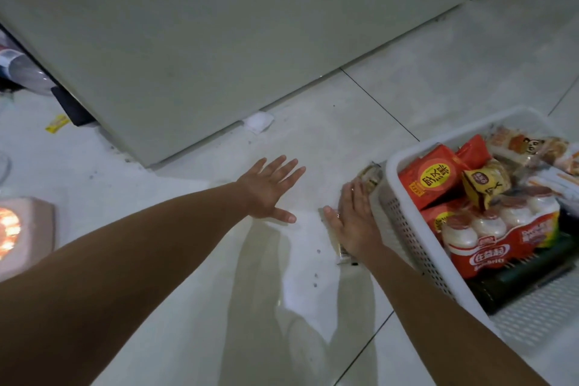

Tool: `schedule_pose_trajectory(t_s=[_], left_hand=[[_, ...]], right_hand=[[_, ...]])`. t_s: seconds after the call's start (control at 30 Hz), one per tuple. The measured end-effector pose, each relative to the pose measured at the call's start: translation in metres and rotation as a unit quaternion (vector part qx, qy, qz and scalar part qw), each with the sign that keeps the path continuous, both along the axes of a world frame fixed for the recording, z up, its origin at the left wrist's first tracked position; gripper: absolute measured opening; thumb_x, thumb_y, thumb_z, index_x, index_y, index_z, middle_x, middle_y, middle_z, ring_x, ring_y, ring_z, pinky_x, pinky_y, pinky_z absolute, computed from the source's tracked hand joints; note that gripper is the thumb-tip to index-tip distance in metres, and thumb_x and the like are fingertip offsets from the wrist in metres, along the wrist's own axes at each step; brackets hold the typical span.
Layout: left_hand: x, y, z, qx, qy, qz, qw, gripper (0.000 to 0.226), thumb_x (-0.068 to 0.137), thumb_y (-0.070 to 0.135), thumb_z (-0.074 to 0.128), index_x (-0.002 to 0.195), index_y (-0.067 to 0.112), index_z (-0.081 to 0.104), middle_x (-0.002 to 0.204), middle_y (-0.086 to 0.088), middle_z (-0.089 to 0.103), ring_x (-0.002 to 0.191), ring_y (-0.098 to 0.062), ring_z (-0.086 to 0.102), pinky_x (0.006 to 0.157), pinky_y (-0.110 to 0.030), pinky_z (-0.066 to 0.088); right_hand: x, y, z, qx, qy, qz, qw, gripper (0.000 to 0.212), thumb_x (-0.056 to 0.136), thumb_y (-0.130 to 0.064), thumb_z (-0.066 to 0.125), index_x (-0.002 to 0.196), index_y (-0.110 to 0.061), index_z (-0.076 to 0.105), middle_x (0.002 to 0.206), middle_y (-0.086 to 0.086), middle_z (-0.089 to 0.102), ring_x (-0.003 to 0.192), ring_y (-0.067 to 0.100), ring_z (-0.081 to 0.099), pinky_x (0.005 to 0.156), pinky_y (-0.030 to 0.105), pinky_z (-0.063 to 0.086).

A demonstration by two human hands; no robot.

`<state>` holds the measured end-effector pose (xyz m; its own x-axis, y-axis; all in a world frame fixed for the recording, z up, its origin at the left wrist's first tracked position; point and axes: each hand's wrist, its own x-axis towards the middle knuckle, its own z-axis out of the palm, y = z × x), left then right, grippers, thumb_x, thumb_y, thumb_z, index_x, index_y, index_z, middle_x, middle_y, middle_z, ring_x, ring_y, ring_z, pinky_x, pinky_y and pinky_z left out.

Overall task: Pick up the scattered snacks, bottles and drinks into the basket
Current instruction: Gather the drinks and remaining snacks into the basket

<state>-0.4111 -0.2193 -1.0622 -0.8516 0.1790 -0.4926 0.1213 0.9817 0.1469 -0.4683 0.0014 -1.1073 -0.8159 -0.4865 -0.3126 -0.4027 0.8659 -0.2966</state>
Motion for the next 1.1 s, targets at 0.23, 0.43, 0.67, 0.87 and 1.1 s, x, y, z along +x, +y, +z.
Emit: schedule_pose_trajectory(t_s=[0.23, 0.43, 0.67, 0.87, 1.1], left_hand=[[0.001, 0.017, -0.003, 0.001, -0.006, -0.026, 1.0, 0.099, 0.085, 0.07, 0.038, 0.148, 0.022, -0.022, 0.156, -0.002, -0.026, 0.143, -0.022, -0.025, 0.116, -0.042, -0.011], [-0.007, 0.039, 0.007, 0.012, 0.018, -0.049, 0.999, 0.1, 0.085, 0.069, 0.041, 0.148, 0.021, -0.02, 0.157, -0.003, -0.024, 0.144, -0.023, -0.023, 0.115, -0.043, -0.011], [-0.005, 0.068, 0.002, 0.0, 0.061, -0.138, 0.989, 0.105, 0.081, 0.066, 0.053, 0.15, 0.026, -0.015, 0.158, -0.005, -0.02, 0.145, -0.026, -0.018, 0.116, -0.045, -0.007], [-0.002, 0.106, -0.008, 0.0, 0.015, -0.224, 0.975, 0.115, 0.075, 0.042, 0.075, 0.15, 0.034, -0.012, 0.158, -0.005, -0.021, 0.145, -0.031, -0.014, 0.116, -0.048, 0.005], [0.011, 0.118, -0.014, -0.053, 0.08, -0.286, 0.953, 0.065, 0.087, 0.031, 0.064, 0.14, 0.02, 0.029, 0.142, -0.008, 0.03, 0.125, -0.026, 0.033, 0.084, -0.038, 0.039]], right_hand=[[0.019, 0.034, -0.008, -0.012, 0.031, 0.081, 0.996, 0.096, 0.077, -0.078, -0.005, 0.152, -0.018, 0.0, 0.157, -0.005, -0.018, 0.144, 0.01, -0.019, 0.116, 0.028, -0.005], [0.048, 0.072, -0.004, 0.081, 0.083, 0.232, 0.966, 0.083, 0.091, -0.067, 0.02, 0.152, -0.012, 0.011, 0.159, 0.007, 0.003, 0.148, 0.021, 0.002, 0.12, 0.038, 0.014], [0.1, 0.101, 0.005, 0.047, 0.053, 0.161, 0.985, 0.102, 0.081, -0.079, 0.032, 0.152, -0.012, 0.001, 0.16, 0.005, -0.003, 0.147, 0.017, -0.005, 0.117, 0.035, -0.001], [0.12, 0.14, -0.001, 0.072, 0.056, 0.076, 0.993, 0.113, 0.072, -0.087, 0.033, 0.151, -0.009, 0.013, 0.159, 0.008, 0.008, 0.146, 0.014, -0.009, 0.117, 0.033, -0.005], [0.119, 0.125, -0.007, 0.032, 0.126, 0.048, 0.99, 0.071, 0.075, -0.069, 0.043, 0.125, -0.018, 0.046, 0.119, 0.004, 0.056, 0.109, 0.022, 0.055, 0.096, 0.032, 0.045]])
